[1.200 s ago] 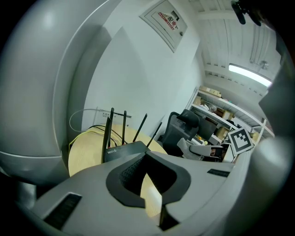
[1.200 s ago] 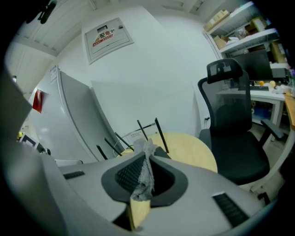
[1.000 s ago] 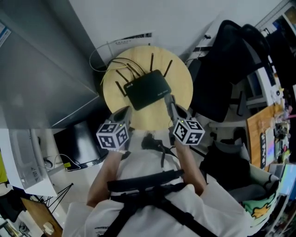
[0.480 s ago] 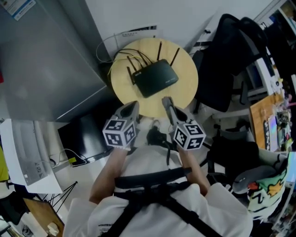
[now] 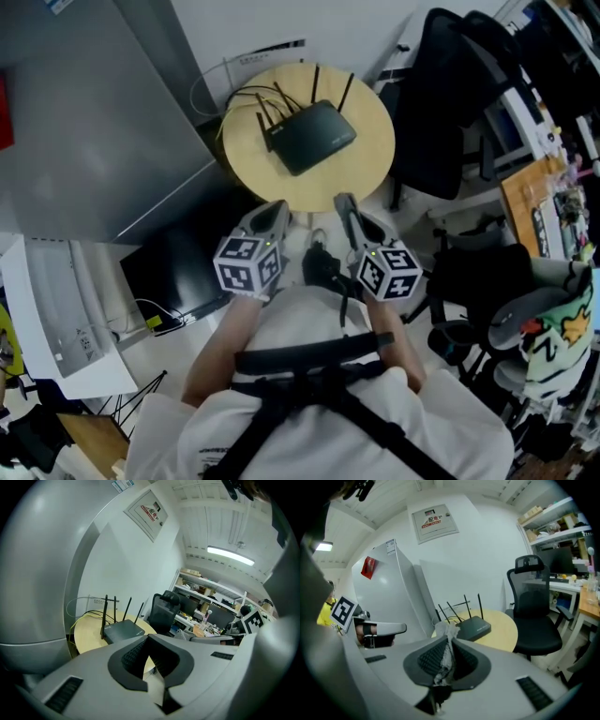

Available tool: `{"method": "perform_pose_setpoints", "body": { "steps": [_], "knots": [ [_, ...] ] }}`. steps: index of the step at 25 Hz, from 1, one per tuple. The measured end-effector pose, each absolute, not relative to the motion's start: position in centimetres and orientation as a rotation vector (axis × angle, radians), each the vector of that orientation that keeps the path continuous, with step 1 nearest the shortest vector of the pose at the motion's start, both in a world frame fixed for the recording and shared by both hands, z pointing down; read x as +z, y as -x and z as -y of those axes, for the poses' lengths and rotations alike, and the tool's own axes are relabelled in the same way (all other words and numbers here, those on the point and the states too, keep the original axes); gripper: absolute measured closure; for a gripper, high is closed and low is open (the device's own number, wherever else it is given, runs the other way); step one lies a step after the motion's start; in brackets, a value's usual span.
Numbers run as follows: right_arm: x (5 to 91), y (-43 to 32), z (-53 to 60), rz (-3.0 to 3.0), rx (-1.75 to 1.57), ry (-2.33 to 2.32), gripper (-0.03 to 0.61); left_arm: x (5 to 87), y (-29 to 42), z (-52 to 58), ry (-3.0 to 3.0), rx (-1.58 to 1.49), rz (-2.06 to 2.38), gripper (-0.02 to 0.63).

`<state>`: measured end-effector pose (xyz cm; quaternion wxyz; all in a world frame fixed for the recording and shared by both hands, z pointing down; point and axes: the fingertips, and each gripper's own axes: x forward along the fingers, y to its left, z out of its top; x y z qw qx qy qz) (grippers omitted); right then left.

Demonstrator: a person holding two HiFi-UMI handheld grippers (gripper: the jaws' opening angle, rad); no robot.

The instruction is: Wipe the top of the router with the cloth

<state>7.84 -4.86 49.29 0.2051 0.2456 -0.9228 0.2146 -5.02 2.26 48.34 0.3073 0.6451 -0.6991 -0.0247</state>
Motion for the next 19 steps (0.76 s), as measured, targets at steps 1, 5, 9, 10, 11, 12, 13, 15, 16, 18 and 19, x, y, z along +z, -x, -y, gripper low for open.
{"method": "perform_pose_setpoints", "body": {
  "steps": [1, 5, 9, 10, 11, 12, 13, 15, 16, 18, 19],
  "knots": [
    [49.2, -8.1, 4.8, 2.574, 0.602, -0.698, 0.543, 48.1, 4.8, -2.5, -1.716, -0.057, 1.849, 0.617],
    [48.5, -8.0, 3.9, 2.591, 0.571, -0.715, 0.543, 47.3, 5.1, -3.6, -1.729, -0.045, 1.871, 0.617],
    [48.2, -7.9, 2.9, 2.605, 0.544, -0.710, 0.543, 46.8, 5.2, -4.3, -1.739, -0.051, 1.893, 0.617],
    [48.3, -7.9, 2.6, 2.605, 0.543, -0.708, 0.543, 46.8, 5.2, -4.4, -1.740, -0.050, 1.894, 0.617],
    [48.3, -7.8, 2.4, 2.604, 0.543, -0.704, 0.543, 46.8, 5.2, -4.6, -1.741, -0.050, 1.894, 0.617],
    [48.4, -7.8, 2.1, 2.602, 0.542, -0.700, 0.543, 46.8, 5.2, -4.8, -1.741, -0.051, 1.894, 0.617],
    [48.4, -7.7, 2.0, 2.602, 0.541, -0.696, 0.543, 46.7, 5.3, -5.0, -1.742, -0.051, 1.895, 0.617],
    [48.3, -7.5, 1.8, 2.603, 0.540, -0.695, 0.543, 46.7, 5.5, -5.2, -1.744, -0.052, 1.899, 0.617],
    [48.3, -7.3, 1.7, 2.604, 0.542, -0.695, 0.543, 46.7, 5.6, -5.3, -1.745, -0.053, 1.901, 0.618],
    [48.3, -6.9, 1.5, 2.607, 0.546, -0.693, 0.543, 46.7, 6.1, -5.5, -1.743, -0.057, 1.907, 0.617],
    [48.3, -6.7, 1.5, 2.609, 0.548, -0.692, 0.543, 46.7, 6.4, -5.6, -1.742, -0.060, 1.910, 0.617]
  ]
}}
